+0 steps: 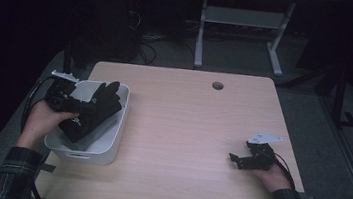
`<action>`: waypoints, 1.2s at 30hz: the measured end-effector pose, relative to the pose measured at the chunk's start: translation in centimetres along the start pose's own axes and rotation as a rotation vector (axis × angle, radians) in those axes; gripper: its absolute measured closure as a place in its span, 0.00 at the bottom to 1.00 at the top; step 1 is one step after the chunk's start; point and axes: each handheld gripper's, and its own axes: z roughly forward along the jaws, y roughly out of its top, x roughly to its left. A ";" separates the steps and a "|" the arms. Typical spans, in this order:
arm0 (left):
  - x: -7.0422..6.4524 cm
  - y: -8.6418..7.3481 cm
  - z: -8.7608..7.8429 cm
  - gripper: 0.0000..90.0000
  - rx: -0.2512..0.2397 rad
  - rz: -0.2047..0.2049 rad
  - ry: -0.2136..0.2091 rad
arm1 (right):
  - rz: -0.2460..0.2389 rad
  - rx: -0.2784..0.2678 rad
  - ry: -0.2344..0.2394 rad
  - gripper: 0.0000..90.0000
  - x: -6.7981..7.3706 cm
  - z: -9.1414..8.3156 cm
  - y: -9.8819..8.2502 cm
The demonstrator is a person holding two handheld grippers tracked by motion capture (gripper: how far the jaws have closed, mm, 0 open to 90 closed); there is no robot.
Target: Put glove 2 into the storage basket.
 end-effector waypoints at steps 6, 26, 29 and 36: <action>1.2 -0.9 1.1 0.75 0.029 -0.028 0.025 | 0.002 -0.001 -0.001 0.15 0.0 0.0 0.0; -1.8 0.9 -0.1 0.27 -0.137 0.043 0.120 | 0.002 0.000 0.000 0.15 0.0 0.0 0.0; -3.4 1.7 0.3 0.27 -0.152 0.069 0.104 | 0.000 -0.001 -0.001 0.15 0.0 0.0 0.0; -7.6 3.3 1.5 0.27 -0.194 0.134 0.045 | 0.001 -0.001 -0.002 0.15 0.0 0.0 0.0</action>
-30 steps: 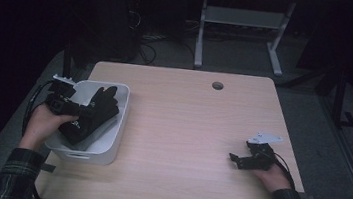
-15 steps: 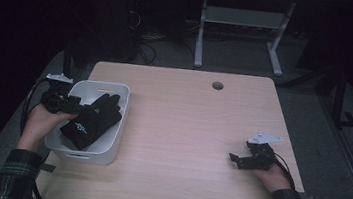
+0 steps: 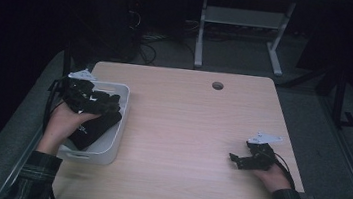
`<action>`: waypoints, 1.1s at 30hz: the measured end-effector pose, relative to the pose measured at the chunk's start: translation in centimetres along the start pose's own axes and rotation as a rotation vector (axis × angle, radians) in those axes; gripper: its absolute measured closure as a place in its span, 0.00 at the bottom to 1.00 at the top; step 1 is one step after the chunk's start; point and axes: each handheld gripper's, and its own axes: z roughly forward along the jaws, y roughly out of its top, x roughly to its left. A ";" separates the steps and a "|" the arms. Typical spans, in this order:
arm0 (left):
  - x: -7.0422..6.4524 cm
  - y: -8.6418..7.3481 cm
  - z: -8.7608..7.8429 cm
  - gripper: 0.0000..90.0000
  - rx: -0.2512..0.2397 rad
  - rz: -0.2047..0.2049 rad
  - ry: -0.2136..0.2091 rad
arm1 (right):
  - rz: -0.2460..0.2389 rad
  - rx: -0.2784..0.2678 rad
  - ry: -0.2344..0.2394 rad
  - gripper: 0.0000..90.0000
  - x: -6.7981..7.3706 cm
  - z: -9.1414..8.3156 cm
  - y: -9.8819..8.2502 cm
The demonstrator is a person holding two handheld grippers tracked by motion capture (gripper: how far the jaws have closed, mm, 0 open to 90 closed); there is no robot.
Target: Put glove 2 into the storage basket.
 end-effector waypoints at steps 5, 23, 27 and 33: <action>-3.0 0.9 1.8 0.27 -0.028 0.034 -0.056 | 0.002 0.001 0.001 0.15 0.0 0.0 0.0; -12.1 -1.8 11.8 0.26 0.076 0.200 -0.205 | 0.000 0.000 0.001 0.15 0.0 0.0 0.0; -12.6 -3.0 13.5 0.24 0.119 0.215 -0.223 | -0.001 0.000 0.001 0.15 0.0 0.0 0.0; -13.1 -4.5 15.3 0.23 0.172 0.251 -0.220 | -0.001 0.000 0.001 0.15 0.0 0.0 0.0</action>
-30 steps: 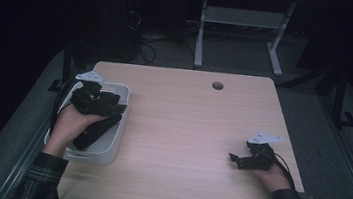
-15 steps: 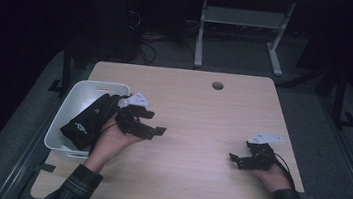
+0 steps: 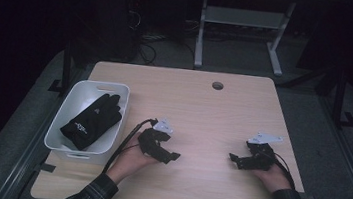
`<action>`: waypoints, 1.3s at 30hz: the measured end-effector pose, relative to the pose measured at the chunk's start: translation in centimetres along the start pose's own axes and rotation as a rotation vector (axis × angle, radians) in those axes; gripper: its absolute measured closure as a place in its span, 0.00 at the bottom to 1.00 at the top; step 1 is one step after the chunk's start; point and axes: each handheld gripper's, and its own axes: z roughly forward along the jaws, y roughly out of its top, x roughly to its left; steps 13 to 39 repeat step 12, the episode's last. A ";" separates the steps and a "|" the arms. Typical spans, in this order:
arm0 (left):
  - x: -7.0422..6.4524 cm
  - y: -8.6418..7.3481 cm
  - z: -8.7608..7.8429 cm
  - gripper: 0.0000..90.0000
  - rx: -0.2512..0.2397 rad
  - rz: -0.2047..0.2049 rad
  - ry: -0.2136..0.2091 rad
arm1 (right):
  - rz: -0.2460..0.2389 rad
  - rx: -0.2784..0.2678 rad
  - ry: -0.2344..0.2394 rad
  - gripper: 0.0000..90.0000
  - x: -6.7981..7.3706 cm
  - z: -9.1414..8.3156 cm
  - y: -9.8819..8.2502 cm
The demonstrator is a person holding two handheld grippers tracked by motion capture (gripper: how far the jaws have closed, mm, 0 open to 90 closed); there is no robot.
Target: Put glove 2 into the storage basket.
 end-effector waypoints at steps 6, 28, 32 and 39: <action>0.1 -0.8 1.0 0.23 0.049 0.013 -0.010 | 0.000 0.000 0.000 0.15 0.0 0.0 0.0; 0.2 -1.0 1.2 0.23 0.063 0.005 0.004 | -0.002 0.001 0.002 0.15 0.0 0.0 0.0; 0.2 -1.0 1.2 0.23 0.063 0.005 0.004 | -0.002 0.001 0.002 0.15 0.0 0.0 0.0; 0.2 -1.0 1.2 0.23 0.063 0.005 0.004 | -0.002 0.001 0.002 0.15 0.0 0.0 0.0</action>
